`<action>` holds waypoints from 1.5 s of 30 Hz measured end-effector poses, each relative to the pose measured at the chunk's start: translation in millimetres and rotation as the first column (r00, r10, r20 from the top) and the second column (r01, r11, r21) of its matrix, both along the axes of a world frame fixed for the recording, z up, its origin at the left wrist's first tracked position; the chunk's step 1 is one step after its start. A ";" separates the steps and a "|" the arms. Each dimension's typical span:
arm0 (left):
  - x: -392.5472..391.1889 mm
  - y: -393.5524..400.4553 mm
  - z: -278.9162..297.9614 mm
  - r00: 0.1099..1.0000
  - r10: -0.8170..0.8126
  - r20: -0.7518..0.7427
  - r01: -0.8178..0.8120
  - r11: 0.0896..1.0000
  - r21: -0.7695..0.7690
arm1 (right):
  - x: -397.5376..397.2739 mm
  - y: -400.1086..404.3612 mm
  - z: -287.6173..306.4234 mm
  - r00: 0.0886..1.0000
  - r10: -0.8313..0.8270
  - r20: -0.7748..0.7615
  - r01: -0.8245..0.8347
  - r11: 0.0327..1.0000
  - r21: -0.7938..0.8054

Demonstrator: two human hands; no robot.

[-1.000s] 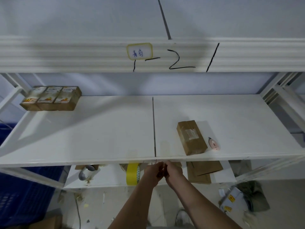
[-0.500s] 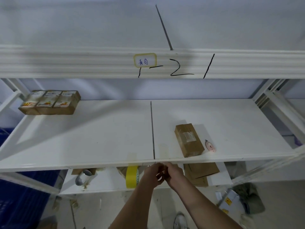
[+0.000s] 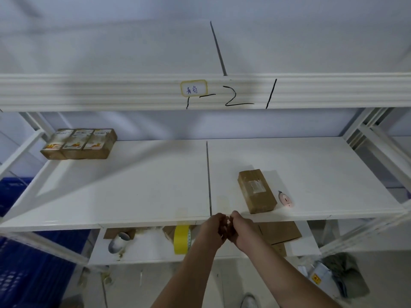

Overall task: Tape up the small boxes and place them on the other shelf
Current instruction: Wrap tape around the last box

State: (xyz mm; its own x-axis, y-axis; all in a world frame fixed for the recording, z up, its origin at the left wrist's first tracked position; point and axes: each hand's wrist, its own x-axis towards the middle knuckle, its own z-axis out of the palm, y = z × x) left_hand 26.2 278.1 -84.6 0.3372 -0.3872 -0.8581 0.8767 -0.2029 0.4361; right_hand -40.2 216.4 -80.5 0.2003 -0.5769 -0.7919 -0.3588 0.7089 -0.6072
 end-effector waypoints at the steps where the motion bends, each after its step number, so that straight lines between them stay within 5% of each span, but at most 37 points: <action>1: -0.6 0.2 0.6 1.000 0.001 0.010 -0.001 1.000 0.010 | -1.0 -0.4 3.7 1.000 0.011 -0.008 -0.011 1.000 -0.004; 5: -6.2 1.1 8.0 0.999 0.027 -0.026 -0.027 1.000 0.002 | -1.2 -2.1 7.2 0.991 0.047 -0.123 -0.057 0.995 -0.083; 11: -4.5 3.1 20.9 0.996 -0.019 -0.086 0.021 0.999 0.028 | 5.0 -15.5 -0.8 0.988 0.146 -0.051 -0.137 0.980 0.144; 24: 17.0 -29.4 62.3 1.000 0.021 0.002 -0.022 1.000 0.016 | 40.5 -48.2 42.8 0.993 0.118 -0.020 -0.118 0.993 0.024; 27: 21.5 -38.0 77.0 1.000 -0.003 0.028 0.004 1.000 -0.027 | 41.0 -53.4 70.9 0.977 0.215 -0.018 -0.215 0.974 -0.063; 33: 17.0 -38.0 88.0 0.998 -0.003 0.064 0.008 0.997 -0.078 | 31.3 -62.1 109.5 0.908 0.389 -0.153 -0.417 0.868 -0.270; 36: 7.8 -31.8 83.3 0.995 -0.061 0.078 0.069 0.992 -0.105 | 31.9 -73.3 106.5 0.805 0.412 -0.426 -0.578 0.703 -0.413; 41: 9.1 -27.1 74.7 0.981 -0.156 0.116 0.167 0.982 -0.091 | 37.5 -73.2 113.9 0.478 0.444 -0.758 -0.864 0.393 -0.314; 45: 21.4 -25.1 84.8 0.896 -0.352 0.271 0.344 0.936 0.078 | 38.5 -73.4 119.5 0.433 0.541 -0.721 -0.898 0.326 -0.295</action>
